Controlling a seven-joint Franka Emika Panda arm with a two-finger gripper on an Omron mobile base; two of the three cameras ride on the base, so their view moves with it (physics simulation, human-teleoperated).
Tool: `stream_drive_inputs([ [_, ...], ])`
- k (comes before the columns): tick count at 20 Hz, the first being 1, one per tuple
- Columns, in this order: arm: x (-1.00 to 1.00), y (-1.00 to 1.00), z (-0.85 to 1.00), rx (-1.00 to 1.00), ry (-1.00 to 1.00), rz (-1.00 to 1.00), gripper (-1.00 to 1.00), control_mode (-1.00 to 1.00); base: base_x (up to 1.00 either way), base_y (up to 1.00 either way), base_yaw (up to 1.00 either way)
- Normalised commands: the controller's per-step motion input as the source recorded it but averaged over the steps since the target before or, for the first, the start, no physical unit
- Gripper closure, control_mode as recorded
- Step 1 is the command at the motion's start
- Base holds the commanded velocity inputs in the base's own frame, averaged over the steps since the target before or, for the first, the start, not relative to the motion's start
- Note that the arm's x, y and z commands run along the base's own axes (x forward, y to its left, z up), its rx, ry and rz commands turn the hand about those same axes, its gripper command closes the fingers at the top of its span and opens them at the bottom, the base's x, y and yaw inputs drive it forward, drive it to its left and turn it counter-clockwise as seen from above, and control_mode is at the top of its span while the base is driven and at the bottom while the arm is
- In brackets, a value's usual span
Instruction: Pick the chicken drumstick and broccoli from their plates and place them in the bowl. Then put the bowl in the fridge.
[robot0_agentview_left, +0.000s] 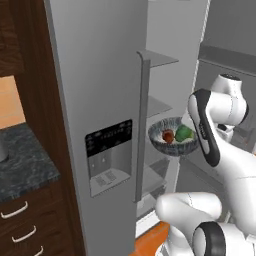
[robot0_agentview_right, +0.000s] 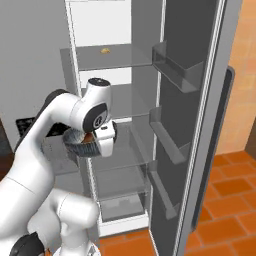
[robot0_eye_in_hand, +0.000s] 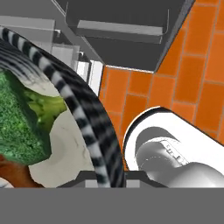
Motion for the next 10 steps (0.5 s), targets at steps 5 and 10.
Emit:
stream_drive_inputs([
  [5,0.0,0.0,0.0,0.0,0.0,0.0,1.0,1.0,0.8,-0.14,0.0],
  [10,0.13,-0.03,0.11,0.0,-0.1,0.0,1.0,-1.0,0.07,-0.02,0.0],
])
